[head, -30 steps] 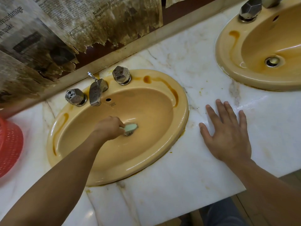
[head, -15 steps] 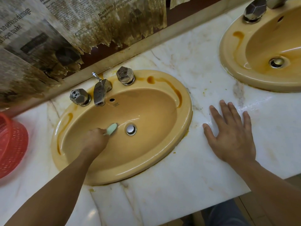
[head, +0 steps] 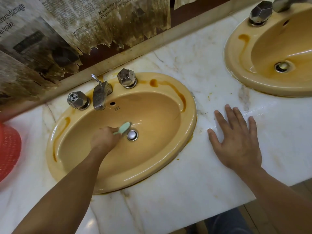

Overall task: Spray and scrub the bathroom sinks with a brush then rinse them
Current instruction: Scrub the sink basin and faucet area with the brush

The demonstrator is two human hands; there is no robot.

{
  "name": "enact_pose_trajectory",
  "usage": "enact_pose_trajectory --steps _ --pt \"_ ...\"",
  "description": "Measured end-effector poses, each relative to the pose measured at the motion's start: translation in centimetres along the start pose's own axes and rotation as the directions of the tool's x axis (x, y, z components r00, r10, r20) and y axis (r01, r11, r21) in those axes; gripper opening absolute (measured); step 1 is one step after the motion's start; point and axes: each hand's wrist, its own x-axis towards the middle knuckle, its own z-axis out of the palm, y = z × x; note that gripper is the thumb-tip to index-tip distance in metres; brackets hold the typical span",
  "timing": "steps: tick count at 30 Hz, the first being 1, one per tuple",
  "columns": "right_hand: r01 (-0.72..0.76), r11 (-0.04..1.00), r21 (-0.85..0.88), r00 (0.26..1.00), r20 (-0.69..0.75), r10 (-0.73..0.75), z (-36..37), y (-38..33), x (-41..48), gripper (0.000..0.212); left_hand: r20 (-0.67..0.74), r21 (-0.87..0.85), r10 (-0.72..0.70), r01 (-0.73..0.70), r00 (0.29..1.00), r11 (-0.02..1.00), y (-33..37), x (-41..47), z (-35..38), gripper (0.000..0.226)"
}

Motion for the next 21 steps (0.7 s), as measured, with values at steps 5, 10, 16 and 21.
enact_pose_trajectory --steps 5,10,16,21 --pt "-0.002 1.0 -0.003 1.0 0.006 0.002 0.0 0.1 0.0 0.068 0.161 0.064 0.177 -0.189 0.971 0.98 1.6 0.2 -1.3 0.039" --pt "-0.003 1.0 -0.002 0.999 0.033 0.003 -0.4 -0.2 0.0 0.068 0.132 0.086 0.189 -0.201 0.973 0.976 3.7 -2.5 -3.9 0.036" --pt "0.013 1.0 -0.02 0.996 0.094 -0.011 -0.9 -0.3 -0.2 0.071 -0.082 -0.451 0.142 -0.164 0.986 0.877 3.5 -9.7 -4.2 0.039" --pt "-0.02 0.999 0.036 0.989 0.147 0.015 -1.7 -0.6 -0.4 0.068 -0.17 -0.604 0.074 -0.164 0.983 0.78 2.4 -14.9 -5.7 0.041"
